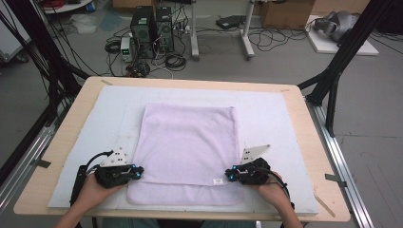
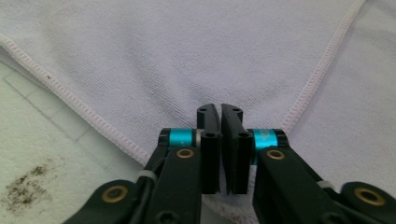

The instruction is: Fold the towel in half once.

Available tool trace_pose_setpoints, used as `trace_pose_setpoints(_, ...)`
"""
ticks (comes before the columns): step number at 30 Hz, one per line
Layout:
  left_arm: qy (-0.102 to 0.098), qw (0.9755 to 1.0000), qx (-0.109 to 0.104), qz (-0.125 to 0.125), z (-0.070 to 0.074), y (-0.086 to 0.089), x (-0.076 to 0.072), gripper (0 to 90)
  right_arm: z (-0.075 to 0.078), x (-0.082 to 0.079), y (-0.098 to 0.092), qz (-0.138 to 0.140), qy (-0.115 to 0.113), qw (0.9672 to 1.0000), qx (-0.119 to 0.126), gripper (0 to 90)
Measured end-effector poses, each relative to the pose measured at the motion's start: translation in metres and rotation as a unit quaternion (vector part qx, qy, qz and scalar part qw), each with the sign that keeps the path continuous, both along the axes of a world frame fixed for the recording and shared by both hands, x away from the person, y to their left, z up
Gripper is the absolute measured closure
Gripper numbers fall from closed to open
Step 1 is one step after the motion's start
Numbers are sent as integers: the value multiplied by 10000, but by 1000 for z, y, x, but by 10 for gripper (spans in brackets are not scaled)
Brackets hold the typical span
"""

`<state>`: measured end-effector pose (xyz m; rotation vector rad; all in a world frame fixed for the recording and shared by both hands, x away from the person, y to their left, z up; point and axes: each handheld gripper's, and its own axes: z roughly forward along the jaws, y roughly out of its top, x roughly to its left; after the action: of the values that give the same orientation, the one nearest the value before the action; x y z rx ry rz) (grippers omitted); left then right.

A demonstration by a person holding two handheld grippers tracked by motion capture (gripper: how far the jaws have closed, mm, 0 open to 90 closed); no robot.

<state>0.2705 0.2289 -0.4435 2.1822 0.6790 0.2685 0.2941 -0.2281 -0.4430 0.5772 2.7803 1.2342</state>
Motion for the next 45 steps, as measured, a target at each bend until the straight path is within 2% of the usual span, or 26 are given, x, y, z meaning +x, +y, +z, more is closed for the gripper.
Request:
trace_pose_setpoints(3, -91, 9999, 0, 45, 2, 0, -3, 879, 2, 0, 0, 28, -16, 10000, 6, 874)
trace_pose_setpoints(5, -145, 9998, -76, 103, 6, 2, -5, 881, 6, -1, -2, -25, -54, 9999, 104, 875)
trace_pose_setpoints(11, -318, 9989, -314, 114, 27, 7, -9, 881, 26, -8, -6, -35, -229, 9991, 342, 876)
trace_pose_setpoints(13, -375, 9988, -312, 93, 32, 7, -11, 880, 34, -9, -7, -48, -323, 9985, 438, 876)
trace_pose_setpoints(16, -412, 9986, -329, 55, 36, 8, -16, 880, 41, -14, -9, -25, -349, 9982, 486, 876)
trace_pose_setpoints(20, -393, 9986, -351, 15, 33, 7, -29, 880, 40, -26, -12, 10, -324, 9983, 488, 876)
trace_pose_setpoints(25, -380, 9989, -258, -120, 28, 6, -48, 880, 35, -44, -16, 25, -303, 9982, 509, 876)
trace_pose_setpoints(28, -315, 9991, -223, -190, 23, 7, -57, 879, 31, -52, -18, 38, -242, 9983, 522, 875)
trace_pose_setpoints(30, -199, 9993, -170, -264, 17, 6, -59, 873, 24, -54, -17, 58, -142, 9989, 435, 863)
trace_pose_setpoints(31, -117, 9994, -115, -305, 12, 6, -60, 852, 19, -53, -16, 78, -90, 9991, 404, 813)
trace_pose_setpoints(32, -102, 9994, -85, -306, 10, 6, -59, 790, 14, -52, -16, 25, 9, 9994, 337, 758)
trace_pose_setpoints(34, -48, 9996, -145, -258, 7, 7, -58, 731, 11, -50, -15, -7, 41, 9992, 409, 736)
trace_pose_setpoints(38, -40, 9998, -108, -139, 4, 9, -51, 738, 12, -41, -14, -88, 15, 9991, 414, 707)
trace_pose_setpoints(41, -82, 9997, -209, -29, 5, 10, -46, 726, 13, -35, -12, -130, -16, 9991, 399, 681)
trace_pose_setpoints(45, -143, 9993, -305, 172, 9, 10, -34, 665, 15, -20, -10, -263, -78, 9987, 423, 651)
